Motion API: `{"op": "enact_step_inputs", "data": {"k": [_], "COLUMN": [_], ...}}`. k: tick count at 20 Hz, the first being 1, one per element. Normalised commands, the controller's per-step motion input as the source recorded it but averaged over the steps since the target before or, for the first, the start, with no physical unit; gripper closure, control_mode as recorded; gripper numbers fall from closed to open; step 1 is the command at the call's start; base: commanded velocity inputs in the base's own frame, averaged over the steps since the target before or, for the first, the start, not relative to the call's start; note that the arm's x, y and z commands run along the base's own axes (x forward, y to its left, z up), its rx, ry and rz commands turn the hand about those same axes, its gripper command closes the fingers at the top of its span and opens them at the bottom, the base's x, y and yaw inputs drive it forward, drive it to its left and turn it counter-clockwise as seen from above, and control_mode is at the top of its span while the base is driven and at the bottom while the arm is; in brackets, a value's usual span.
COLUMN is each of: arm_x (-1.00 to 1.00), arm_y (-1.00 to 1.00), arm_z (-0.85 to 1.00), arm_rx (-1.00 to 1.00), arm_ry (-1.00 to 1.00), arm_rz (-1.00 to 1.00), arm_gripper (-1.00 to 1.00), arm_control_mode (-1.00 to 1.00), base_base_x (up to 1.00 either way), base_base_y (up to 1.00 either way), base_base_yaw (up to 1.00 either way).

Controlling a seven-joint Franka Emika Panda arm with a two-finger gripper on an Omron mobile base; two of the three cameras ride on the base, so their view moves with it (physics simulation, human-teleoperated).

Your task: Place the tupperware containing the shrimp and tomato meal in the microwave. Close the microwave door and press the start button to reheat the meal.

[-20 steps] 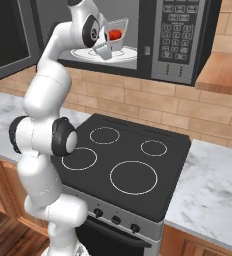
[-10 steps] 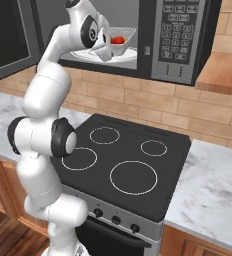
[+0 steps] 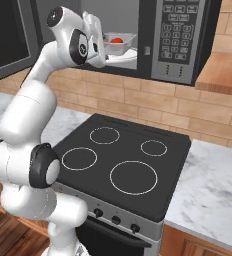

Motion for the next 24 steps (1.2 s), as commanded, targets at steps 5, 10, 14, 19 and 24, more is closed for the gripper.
{"op": "enact_step_inputs", "data": {"k": [5,10,14,19,24], "arm_x": [-1.0,-1.0,-1.0,-1.0,-1.0], "arm_y": [0.23,0.24,0.32,0.47,0.41], "arm_z": [0.41,0.46,0.21,0.02,0.0], "arm_rx": [-0.15,-0.29,-0.43,-0.63,-0.69], "arm_ry": [-0.03,0.0,0.0,0.15,0.18], "arm_rz": [0.01,0.11,0.25,0.34,0.34], "arm_gripper": [-1.0,-1.0,-1.0,-1.0,-1.0], "arm_control_mode": [-1.0,-1.0,-1.0,-1.0,-1.0], "base_base_x": [0.0,0.0,0.0,0.0,0.0], "base_base_y": [0.0,0.0,0.0,0.0,0.0], "base_base_yaw": [0.0,0.0,0.0,0.0,0.0]}}
